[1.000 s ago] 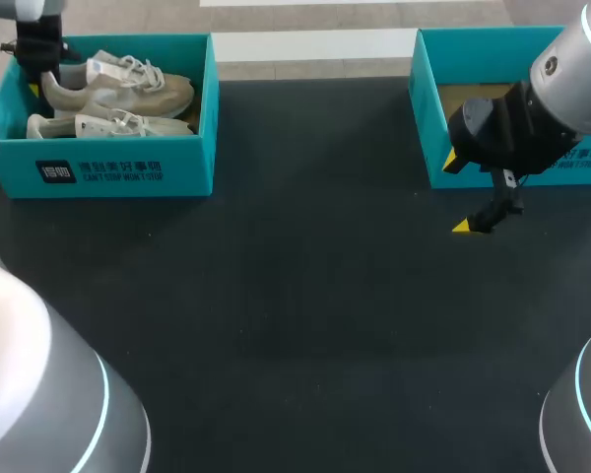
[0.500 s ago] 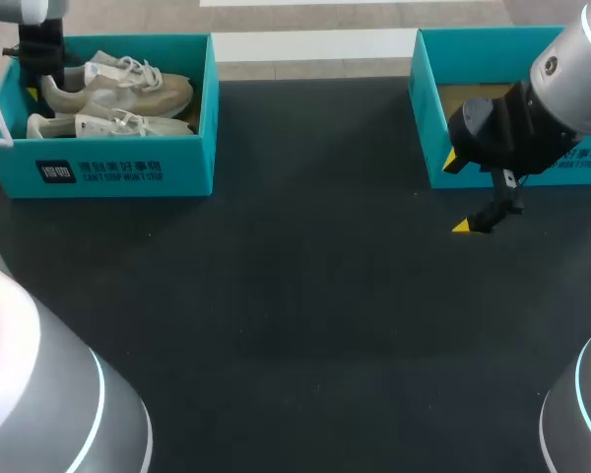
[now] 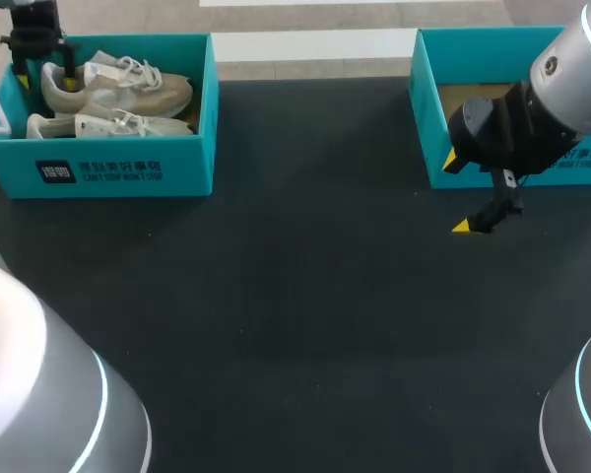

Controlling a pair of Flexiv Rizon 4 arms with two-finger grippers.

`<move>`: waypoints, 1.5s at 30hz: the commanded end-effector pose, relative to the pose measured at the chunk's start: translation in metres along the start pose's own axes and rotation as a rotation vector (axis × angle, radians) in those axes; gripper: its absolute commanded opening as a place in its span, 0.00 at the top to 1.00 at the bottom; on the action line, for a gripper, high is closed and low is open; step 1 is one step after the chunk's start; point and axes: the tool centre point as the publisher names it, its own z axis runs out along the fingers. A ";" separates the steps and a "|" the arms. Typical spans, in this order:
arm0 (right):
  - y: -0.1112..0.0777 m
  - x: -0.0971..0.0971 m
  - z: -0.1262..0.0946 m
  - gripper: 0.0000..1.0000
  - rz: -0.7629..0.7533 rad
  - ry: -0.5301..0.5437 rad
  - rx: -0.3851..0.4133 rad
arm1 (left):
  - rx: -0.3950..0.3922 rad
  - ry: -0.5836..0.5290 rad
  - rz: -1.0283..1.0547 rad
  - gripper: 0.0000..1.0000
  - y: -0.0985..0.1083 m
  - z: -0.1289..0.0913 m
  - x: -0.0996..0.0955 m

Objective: Take the shoe out of the shoebox, open the shoe tongue, remove and reinsert the insole, then place the shoe into the shoebox

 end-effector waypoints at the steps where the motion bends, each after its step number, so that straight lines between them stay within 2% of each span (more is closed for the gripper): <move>1: 0.001 -0.001 0.002 0.00 0.000 0.001 0.002 | -0.019 -0.035 0.016 0.33 -0.019 -0.028 0.005; 4: 0.001 -0.001 0.002 0.00 0.000 0.001 0.002 | -0.024 -0.059 0.032 0.40 -0.026 -0.041 0.005; 5: 0.001 -0.001 0.002 0.00 0.000 0.001 0.002 | -0.023 -0.074 0.040 0.45 -0.030 -0.045 0.004; 7: 0.001 -0.001 0.002 0.00 0.000 0.001 0.002 | -0.030 -0.085 0.056 0.45 -0.036 -0.053 0.004; 9: 0.001 -0.001 0.002 0.00 0.000 0.001 0.002 | -0.014 -0.110 0.071 0.41 -0.046 -0.061 0.004; 11: 0.001 -0.001 0.002 0.00 0.000 0.001 0.002 | 0.004 -0.133 0.086 0.32 -0.056 -0.068 0.004; 13: 0.001 -0.001 0.002 0.00 0.000 0.001 0.002 | 0.022 -0.149 0.091 0.04 -0.066 -0.074 0.004; 14: 0.001 -0.001 0.002 0.00 0.000 0.001 0.002 | 0.028 -0.151 0.090 0.00 -0.071 -0.077 0.004; 16: 0.001 -0.001 0.002 0.00 0.000 0.001 0.002 | 0.040 -0.166 0.098 0.00 -0.081 -0.083 0.005; 30: 0.001 -0.001 0.002 0.00 0.000 0.001 0.002 | 0.040 -0.166 0.098 0.00 -0.081 -0.083 0.005; 32: 0.001 -0.001 0.002 0.00 0.000 0.001 0.002 | 0.033 -0.190 0.102 0.00 -0.080 -0.086 0.013; 37: 0.001 -0.001 0.002 0.00 0.000 0.001 0.002 | -0.014 -0.152 0.112 0.00 -0.111 -0.079 0.019; 43: 0.001 -0.001 0.002 0.00 0.000 0.001 0.002 | -0.031 -0.074 0.110 0.00 -0.130 -0.076 0.020; 44: 0.001 -0.001 0.002 0.00 0.000 0.001 0.002 | -0.043 -0.079 0.107 0.07 -0.131 -0.075 0.019; 45: 0.001 -0.001 0.002 0.00 0.000 0.001 0.002 | -0.042 -0.078 0.107 0.21 -0.133 -0.075 0.019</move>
